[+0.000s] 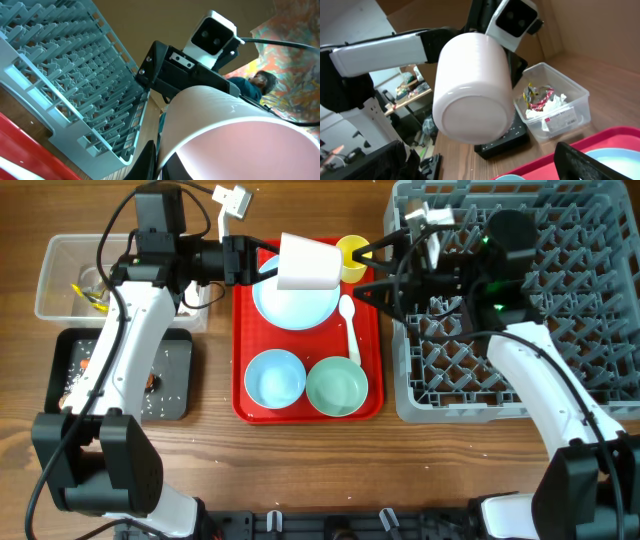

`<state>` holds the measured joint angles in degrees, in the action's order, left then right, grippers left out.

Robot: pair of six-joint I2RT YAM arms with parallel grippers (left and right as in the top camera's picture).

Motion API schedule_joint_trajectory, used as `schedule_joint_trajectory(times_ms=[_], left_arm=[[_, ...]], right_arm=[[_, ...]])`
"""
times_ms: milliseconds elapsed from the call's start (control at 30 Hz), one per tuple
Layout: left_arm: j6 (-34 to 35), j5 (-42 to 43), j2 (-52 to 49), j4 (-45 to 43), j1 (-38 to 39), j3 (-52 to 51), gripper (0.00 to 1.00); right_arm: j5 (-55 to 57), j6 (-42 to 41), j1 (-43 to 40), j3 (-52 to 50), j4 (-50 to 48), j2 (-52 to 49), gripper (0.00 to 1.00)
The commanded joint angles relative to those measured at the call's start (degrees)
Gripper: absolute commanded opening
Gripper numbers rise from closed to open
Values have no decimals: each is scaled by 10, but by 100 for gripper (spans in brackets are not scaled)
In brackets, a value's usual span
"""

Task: Sort waste into correct bins and load items into the dishwasher rack
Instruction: 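Grasp the pink cup with the right gripper from the left gripper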

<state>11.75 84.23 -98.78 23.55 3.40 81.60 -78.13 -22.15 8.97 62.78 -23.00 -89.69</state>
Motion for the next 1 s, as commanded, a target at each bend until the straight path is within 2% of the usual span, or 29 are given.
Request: schedule_joint_trajectory(times_ms=[0,400,967], left_arm=[[8,2,-4,0,3,2,4],[8,1,-4,0,32,2,4],[7,-30,-4,28,33,2,4]], right_arm=[[17,48,18,5,-1,0,99],[79,102,51,5,-3,0,100],[78,82,57,5,-31,0,93]])
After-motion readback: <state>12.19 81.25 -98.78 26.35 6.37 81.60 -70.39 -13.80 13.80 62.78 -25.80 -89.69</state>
